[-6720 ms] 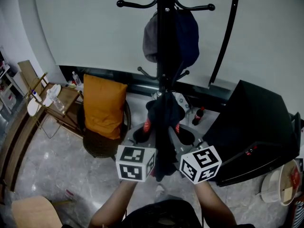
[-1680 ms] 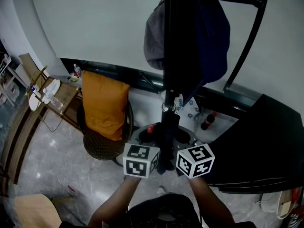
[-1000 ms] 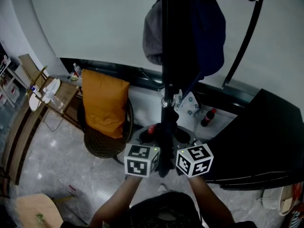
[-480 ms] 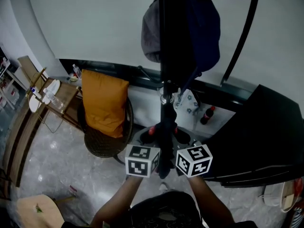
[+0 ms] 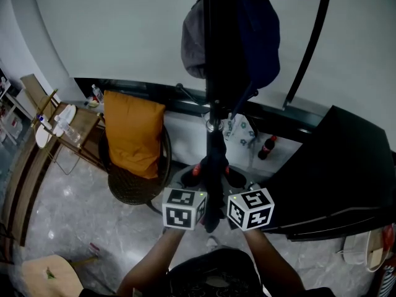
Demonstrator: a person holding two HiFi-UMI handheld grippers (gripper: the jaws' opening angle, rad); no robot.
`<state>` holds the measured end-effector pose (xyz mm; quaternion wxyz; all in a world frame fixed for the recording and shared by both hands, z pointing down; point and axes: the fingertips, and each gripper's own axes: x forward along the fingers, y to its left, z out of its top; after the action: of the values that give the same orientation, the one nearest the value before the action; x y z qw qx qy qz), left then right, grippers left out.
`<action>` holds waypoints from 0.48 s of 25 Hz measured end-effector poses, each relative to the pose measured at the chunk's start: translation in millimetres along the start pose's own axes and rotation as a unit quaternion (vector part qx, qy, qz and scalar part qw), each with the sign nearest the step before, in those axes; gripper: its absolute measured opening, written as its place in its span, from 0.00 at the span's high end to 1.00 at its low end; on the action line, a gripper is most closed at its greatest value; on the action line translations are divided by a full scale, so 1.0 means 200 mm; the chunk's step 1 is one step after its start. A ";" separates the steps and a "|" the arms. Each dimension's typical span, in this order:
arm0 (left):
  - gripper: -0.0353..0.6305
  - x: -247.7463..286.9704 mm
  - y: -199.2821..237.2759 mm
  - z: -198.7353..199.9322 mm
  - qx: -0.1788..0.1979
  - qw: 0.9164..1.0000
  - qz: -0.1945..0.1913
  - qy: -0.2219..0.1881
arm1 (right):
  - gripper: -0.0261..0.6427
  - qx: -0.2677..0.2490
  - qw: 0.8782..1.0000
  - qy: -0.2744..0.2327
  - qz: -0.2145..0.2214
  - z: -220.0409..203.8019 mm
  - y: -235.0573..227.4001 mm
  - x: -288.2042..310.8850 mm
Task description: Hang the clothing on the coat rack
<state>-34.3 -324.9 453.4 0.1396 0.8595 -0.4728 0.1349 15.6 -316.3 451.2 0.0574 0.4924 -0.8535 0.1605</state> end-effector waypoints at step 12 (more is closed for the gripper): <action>0.90 -0.07 -0.03 -0.04 -0.004 1.000 0.001 0.005 | 0.92 0.001 1.000 0.005 -0.006 -0.03 0.04 -0.06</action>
<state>-37.3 -308.7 454.4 0.1449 0.8580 -0.4732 0.1374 14.3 -300.1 452.7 0.0621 0.4967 -0.8501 0.1635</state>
